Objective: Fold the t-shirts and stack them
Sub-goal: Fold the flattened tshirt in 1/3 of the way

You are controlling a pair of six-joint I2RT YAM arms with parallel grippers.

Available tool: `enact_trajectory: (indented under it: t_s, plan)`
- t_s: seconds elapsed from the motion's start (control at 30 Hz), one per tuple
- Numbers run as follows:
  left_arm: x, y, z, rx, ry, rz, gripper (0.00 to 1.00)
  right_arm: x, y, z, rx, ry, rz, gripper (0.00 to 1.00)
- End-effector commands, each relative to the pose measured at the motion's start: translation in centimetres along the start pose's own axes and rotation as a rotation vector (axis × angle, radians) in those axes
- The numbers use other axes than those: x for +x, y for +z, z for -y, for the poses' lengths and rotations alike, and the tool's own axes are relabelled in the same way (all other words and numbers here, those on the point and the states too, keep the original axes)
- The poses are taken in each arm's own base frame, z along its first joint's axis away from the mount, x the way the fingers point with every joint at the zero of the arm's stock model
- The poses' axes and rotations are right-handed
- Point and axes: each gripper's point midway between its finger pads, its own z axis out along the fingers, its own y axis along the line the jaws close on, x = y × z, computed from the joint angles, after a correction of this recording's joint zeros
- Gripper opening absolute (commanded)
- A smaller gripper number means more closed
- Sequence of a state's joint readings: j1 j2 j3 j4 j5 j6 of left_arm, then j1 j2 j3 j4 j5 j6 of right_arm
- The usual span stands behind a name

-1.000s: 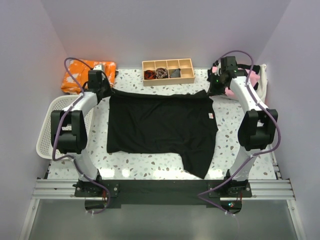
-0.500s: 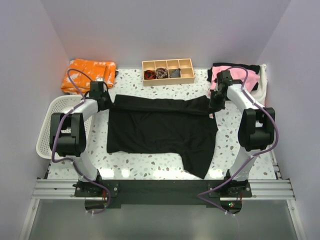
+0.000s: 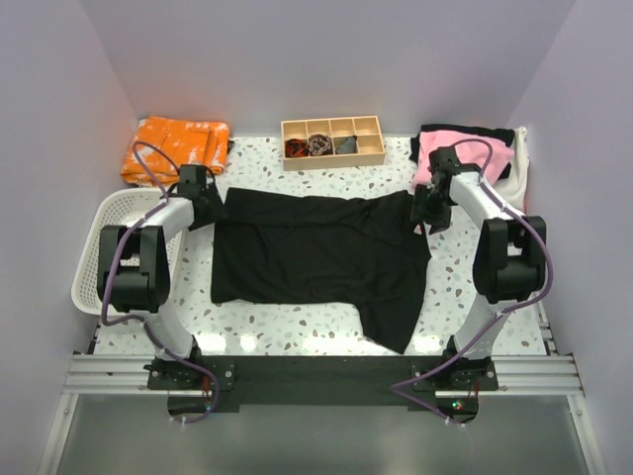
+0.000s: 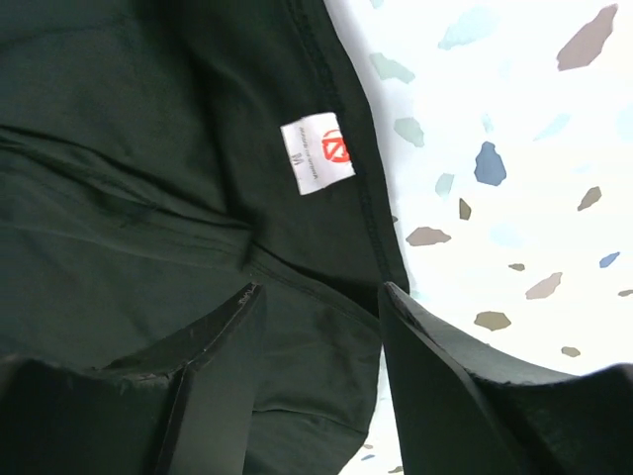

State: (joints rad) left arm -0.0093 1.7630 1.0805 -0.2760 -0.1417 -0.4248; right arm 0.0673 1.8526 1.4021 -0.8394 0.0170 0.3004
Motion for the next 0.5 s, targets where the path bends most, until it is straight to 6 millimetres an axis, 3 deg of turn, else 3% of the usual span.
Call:
enact_trajectory:
  t_s: [0.0,0.1,0.13,0.2,0.33,0.47]
  plan:
    - [-4.7,-3.1,1.1,0.02,-0.023,0.138,0.64,-4.6,-3.4,-2.2,-0.095,0.016,0.201,0.54]
    - [-6.7,-4.2,3.9,0.131,-0.018,0.194,0.65,-6.6,-3.0,-4.5,-0.205,0.014,0.234,0.54]
    - [-7.4,-4.6,5.8,0.208,-0.013,0.214,0.65,-6.7,-1.6,-4.9,-0.214,0.019,0.21,0.54]
    - [-7.7,-4.8,8.3,0.31,-0.003,0.209,0.65,-8.2,-1.5,-6.4,-0.277,0.027,0.221,0.54]
    - [-6.9,-4.2,12.8,0.437,0.026,0.184,0.65,-10.2,-0.4,-8.3,-0.357,0.037,0.231,0.54]
    - [-5.3,-3.2,14.9,0.491,0.036,0.147,0.65,-10.7,1.1,-9.0,-0.369,0.034,0.204,0.53]
